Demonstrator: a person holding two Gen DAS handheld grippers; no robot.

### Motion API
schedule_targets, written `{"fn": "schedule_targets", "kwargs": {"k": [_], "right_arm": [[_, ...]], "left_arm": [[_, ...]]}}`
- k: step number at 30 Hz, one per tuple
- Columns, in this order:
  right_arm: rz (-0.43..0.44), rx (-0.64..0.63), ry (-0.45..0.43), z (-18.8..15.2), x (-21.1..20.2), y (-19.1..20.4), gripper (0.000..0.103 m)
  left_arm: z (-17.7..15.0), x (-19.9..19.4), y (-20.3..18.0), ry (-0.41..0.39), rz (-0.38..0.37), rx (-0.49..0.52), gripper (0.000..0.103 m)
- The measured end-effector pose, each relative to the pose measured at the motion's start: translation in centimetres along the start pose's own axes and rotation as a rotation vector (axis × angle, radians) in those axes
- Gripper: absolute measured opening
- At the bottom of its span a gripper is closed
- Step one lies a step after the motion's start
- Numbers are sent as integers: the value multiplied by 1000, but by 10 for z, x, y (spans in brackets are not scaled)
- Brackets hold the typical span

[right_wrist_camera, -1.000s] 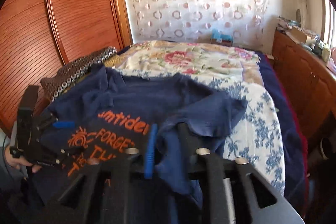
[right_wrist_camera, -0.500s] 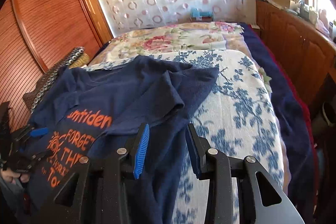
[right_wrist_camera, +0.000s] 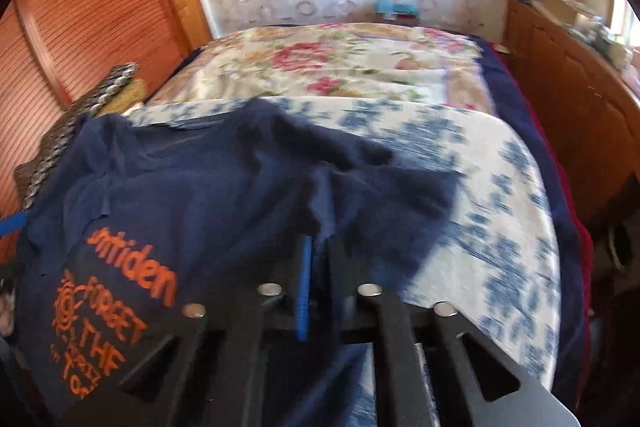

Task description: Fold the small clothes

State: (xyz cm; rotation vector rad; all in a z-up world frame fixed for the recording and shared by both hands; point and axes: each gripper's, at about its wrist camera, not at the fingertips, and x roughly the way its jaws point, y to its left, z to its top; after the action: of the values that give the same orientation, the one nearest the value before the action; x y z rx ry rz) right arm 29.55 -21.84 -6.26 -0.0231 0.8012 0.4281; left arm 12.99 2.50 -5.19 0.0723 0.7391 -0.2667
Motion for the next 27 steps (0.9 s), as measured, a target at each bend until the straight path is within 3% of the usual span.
{"fn": "schedule_targets", "kwargs": {"k": [6,10,12,13,14,15,24,27], "right_arm": [[168,-24,-51,28,-1,30,4],[225,-28,-81,46,-2,42,5],[221,-33,-91,50,-2,42,19],[218,-34,-94,51,-2,42,32],[212,-34,-94,51,0,39,41],[201,-35,-97,51,0,33,42],[-64,-84,-56,20,12,0,45],[-109,-53,-30,12,17,-13,48]], "left_arm": [[16,-5,25,-30,47,-51,82],[29,-2,37,-38,72,-74,82],[34,1,41,-35,76,-80,82],[39,4,44,-33,78,-81,82],[42,6,45,-30,80,-79,82],[44,8,46,-27,83,-75,82],[68,35,56,11,53,-53,81],[77,47,55,37,34,-33,70]]}}
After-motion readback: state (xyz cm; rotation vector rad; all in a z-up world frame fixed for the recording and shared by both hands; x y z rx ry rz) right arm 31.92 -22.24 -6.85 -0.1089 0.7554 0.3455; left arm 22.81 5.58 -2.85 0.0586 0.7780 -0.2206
